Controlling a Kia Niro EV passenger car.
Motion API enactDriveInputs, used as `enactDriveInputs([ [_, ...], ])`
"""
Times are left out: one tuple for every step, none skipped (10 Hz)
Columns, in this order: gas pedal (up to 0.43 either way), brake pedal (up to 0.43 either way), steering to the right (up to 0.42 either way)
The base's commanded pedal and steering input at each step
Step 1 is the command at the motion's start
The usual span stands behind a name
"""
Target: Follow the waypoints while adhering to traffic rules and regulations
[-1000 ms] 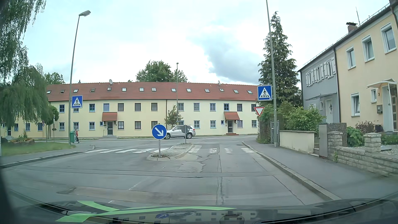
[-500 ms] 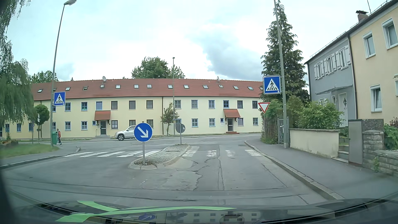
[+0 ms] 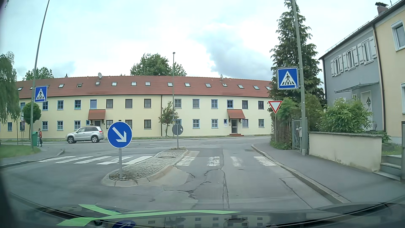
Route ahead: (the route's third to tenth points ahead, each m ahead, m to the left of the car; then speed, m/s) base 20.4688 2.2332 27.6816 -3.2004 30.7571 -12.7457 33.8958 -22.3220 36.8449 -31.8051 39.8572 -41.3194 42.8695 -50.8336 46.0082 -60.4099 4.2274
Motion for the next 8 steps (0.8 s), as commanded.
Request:
enactDriveInputs([
  [0.0,0.0,0.007],
  [0.0,0.0,0.007],
  [0.0,0.0,0.007],
  [0.0,0.0,0.007],
  [0.0,0.0,0.006],
  [0.0,0.0,0.003],
  [0.0,0.0,0.003],
  [0.0,0.0,0.003],
])
